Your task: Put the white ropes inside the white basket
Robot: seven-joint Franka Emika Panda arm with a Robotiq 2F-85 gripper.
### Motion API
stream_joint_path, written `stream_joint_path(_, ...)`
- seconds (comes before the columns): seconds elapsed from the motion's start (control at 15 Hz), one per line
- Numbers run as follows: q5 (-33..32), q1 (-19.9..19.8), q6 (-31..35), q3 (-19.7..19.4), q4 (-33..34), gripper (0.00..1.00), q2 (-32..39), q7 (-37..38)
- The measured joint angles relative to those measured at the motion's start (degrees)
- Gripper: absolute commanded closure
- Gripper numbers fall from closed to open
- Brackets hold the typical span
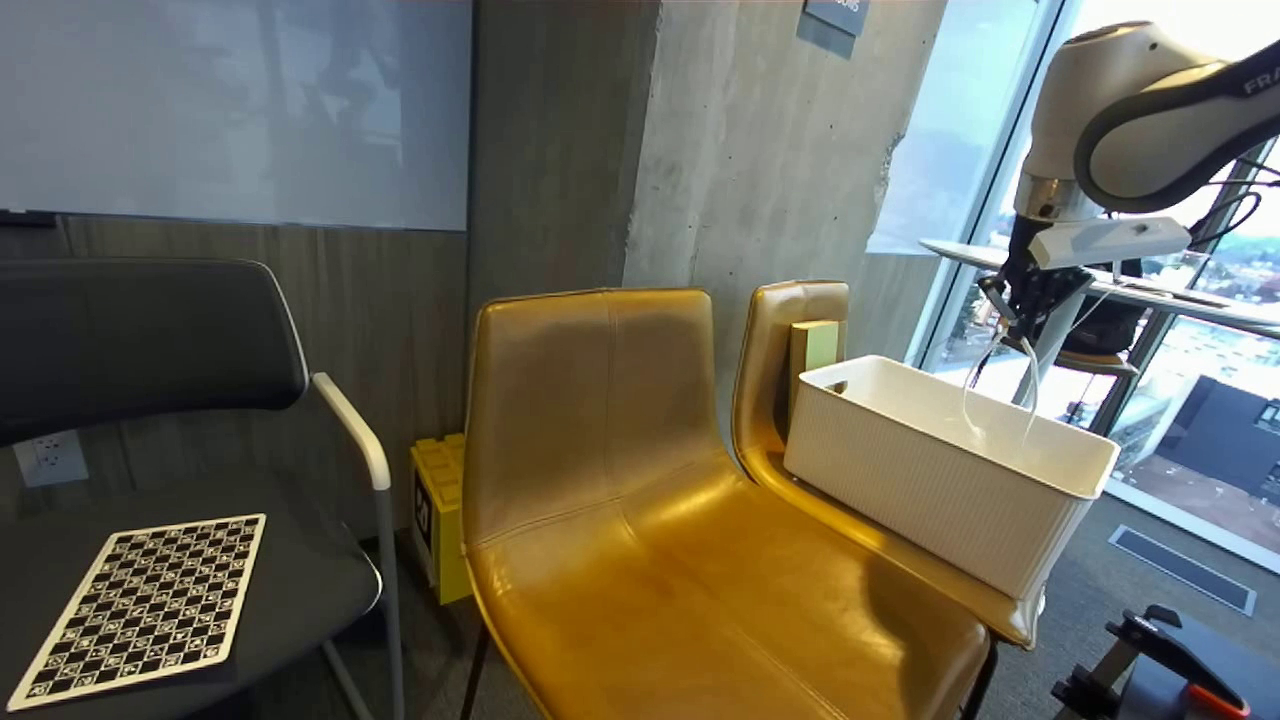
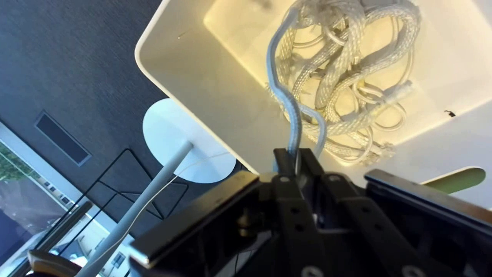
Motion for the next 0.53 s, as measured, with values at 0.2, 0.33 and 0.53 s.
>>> stream_joint_path(0.2, 0.0, 0.2, 3.4, 0.1, -1.8, 0.36, -0.4, 1.1)
stream_joint_path(0.33, 0.4, 0.4, 4.1, 0.3, -2.5, 0.21, -1.1, 1.5)
stream_joint_path(0.53, 4.8, 0.6, 4.0, 2.0, -5.0, 0.01, -4.4, 0.4)
